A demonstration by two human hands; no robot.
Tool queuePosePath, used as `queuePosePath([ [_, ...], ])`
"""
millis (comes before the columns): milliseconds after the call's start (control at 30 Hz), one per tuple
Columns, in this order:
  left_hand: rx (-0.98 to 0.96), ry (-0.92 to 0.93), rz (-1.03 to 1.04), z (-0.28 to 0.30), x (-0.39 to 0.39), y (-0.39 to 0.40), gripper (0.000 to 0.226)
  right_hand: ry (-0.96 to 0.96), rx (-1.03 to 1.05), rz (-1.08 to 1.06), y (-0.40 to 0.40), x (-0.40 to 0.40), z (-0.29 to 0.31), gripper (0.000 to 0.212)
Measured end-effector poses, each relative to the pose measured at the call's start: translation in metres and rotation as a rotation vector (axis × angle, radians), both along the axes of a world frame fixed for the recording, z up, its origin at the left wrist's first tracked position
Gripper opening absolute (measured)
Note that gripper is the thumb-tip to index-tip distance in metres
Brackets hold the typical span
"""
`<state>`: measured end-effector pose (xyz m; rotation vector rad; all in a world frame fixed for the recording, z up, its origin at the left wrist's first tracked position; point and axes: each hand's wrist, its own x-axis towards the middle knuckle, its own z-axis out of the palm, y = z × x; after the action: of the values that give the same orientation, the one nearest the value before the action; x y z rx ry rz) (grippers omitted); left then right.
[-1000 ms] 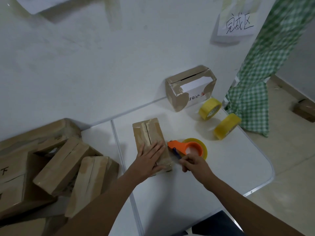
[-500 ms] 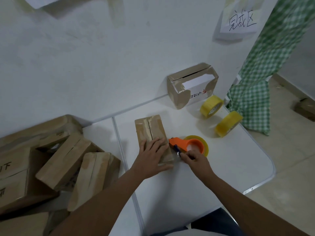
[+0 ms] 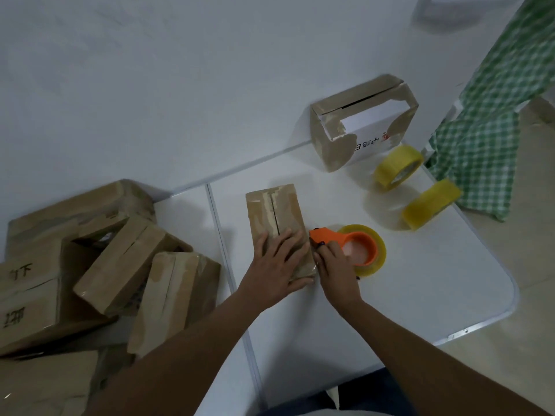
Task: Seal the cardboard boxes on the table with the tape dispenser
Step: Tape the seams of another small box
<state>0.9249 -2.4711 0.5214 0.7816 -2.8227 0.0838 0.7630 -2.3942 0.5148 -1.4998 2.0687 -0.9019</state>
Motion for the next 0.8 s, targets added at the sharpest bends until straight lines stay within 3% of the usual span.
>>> queuePosePath([
  [67,-0.008,0.005,0.012,-0.001,0.000,0.001,0.066,0.023,0.034,-0.015,-0.002,0.010,-0.004,0.020],
  [200,-0.016,-0.014,0.037,0.000,0.000,0.002,0.067,-0.169,0.207,-0.097,-0.013,0.006,-0.007,0.025],
  [267,-0.014,-0.017,0.041,0.001,0.000,0.003,0.068,-0.191,0.250,-0.031,-0.023,0.000,-0.002,0.029],
  [367,-0.005,0.005,0.039,0.002,-0.001,0.002,0.068,-0.370,0.186,-0.050,-0.018,-0.001,0.008,0.023],
  [500,-0.010,-0.005,0.054,-0.001,0.000,0.001,0.068,-0.466,0.096,-0.284,0.018,0.003,0.019,0.032],
  [667,-0.024,0.003,0.038,-0.001,0.000,0.000,0.068,-0.317,0.060,-0.075,0.039,0.027,0.037,0.044],
  [800,-0.003,-0.004,0.034,0.000,-0.001,0.001,0.070,-0.493,0.143,-0.016,0.035,0.027,0.041,0.053],
])
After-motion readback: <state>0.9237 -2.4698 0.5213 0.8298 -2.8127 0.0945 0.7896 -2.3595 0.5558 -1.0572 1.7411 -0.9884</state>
